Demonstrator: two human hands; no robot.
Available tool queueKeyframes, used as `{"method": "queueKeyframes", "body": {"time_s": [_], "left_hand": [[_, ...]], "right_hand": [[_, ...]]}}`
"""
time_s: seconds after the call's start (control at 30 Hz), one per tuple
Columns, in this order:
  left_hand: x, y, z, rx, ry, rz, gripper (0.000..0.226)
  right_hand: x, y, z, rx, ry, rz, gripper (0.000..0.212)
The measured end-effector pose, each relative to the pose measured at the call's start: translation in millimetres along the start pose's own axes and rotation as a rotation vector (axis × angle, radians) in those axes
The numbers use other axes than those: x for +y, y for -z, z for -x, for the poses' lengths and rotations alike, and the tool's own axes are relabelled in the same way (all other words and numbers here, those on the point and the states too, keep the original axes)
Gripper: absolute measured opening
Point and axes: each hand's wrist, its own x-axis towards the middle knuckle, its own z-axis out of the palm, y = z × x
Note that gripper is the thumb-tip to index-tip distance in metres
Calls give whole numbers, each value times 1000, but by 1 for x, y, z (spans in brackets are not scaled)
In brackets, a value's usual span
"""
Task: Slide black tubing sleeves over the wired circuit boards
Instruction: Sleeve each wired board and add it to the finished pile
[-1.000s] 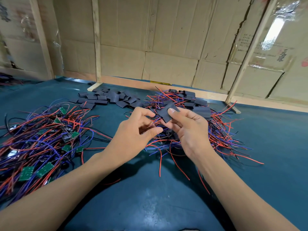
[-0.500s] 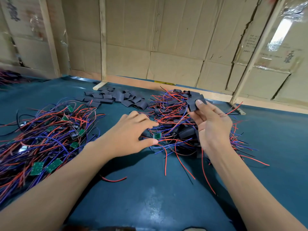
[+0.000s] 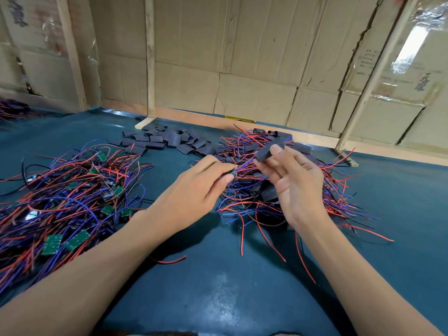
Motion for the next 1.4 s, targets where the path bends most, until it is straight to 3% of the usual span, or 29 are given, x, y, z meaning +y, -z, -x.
{"method": "queueKeyframes", "body": {"time_s": [0.2, 0.3, 0.4, 0.63, 0.77, 0.87, 0.93, 1.03, 1.1, 1.17, 1.23, 1.3, 1.4], "left_hand": [[7, -3, 2, 248, 17, 107, 18], [9, -4, 2, 324, 22, 193, 18], [9, -3, 1, 345, 37, 255, 15], [2, -2, 2, 357, 80, 158, 27], [5, 4, 2, 254, 67, 130, 18], [4, 18, -7, 94, 16, -85, 40], [-1, 30, -20, -20, 30, -254, 56], [-29, 55, -43, -159, 348, -574, 60], [-52, 74, -53, -430, 664, -756, 59], [-68, 86, -54, -765, 820, -858, 59], [-79, 90, -47, -927, 751, -871, 39], [-86, 96, -44, -829, 722, -766, 24], [-87, 109, -44, -609, 761, -523, 18]], "right_hand": [[17, -11, 13, -173, -98, 68, 23], [18, -12, 15, -162, -150, -20, 18], [18, -14, 17, -172, -208, -27, 14], [18, -20, 20, -173, -344, -38, 9], [10, -19, 18, -222, -337, 30, 11], [5, -26, 18, -150, -232, 122, 8], [-3, -25, 14, -37, -39, 239, 8], [-23, -7, 4, 154, 395, 777, 18], [-31, 10, -3, 216, 527, 1172, 27], [-31, 23, -9, 184, 431, 1440, 28], [-22, 29, -13, 154, 265, 1644, 33], [-13, 28, -11, 214, 185, 1731, 50], [-9, 19, -7, 308, 309, 1704, 61]]}}
